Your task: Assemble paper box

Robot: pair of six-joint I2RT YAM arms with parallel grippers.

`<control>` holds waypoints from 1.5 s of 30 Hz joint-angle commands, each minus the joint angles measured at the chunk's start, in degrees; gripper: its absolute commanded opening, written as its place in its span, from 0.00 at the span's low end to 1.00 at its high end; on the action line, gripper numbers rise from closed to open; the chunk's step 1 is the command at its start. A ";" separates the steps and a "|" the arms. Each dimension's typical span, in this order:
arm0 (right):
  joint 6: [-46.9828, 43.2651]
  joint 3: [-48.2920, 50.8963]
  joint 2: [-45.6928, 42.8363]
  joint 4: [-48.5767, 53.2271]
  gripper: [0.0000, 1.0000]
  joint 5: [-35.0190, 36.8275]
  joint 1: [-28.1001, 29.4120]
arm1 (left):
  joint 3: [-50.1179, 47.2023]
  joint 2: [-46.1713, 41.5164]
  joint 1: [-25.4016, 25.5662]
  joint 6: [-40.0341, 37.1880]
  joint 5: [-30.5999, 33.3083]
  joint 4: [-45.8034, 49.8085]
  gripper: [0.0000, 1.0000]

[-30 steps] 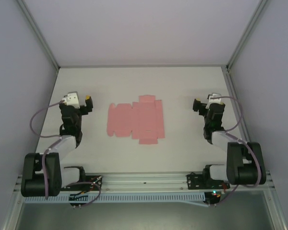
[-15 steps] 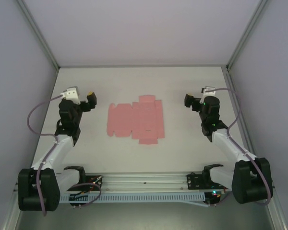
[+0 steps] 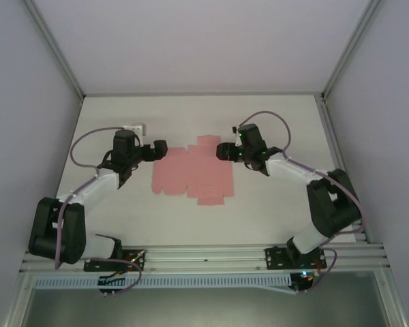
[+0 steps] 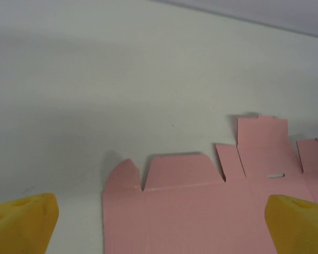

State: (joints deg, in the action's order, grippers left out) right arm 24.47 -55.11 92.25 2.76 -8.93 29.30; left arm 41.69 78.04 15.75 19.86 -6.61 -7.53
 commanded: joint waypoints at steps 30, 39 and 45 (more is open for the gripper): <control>1.48 4.60 14.38 1.10 0.43 -3.58 -2.40 | 13.72 21.43 -7.18 -8.08 -12.69 9.19 1.00; 0.98 4.93 14.62 -0.48 0.42 -6.67 -2.88 | 24.88 34.37 -7.79 -17.53 -25.15 14.86 0.97; 1.37 5.12 15.07 -1.06 0.42 -7.66 -3.11 | 23.93 34.72 -7.72 -19.70 -33.94 14.56 0.86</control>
State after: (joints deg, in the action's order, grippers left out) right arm 26.09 -52.62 103.85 -3.55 -16.49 26.50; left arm 66.26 112.18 7.57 3.22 -32.53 4.95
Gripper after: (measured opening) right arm 0.417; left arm 0.872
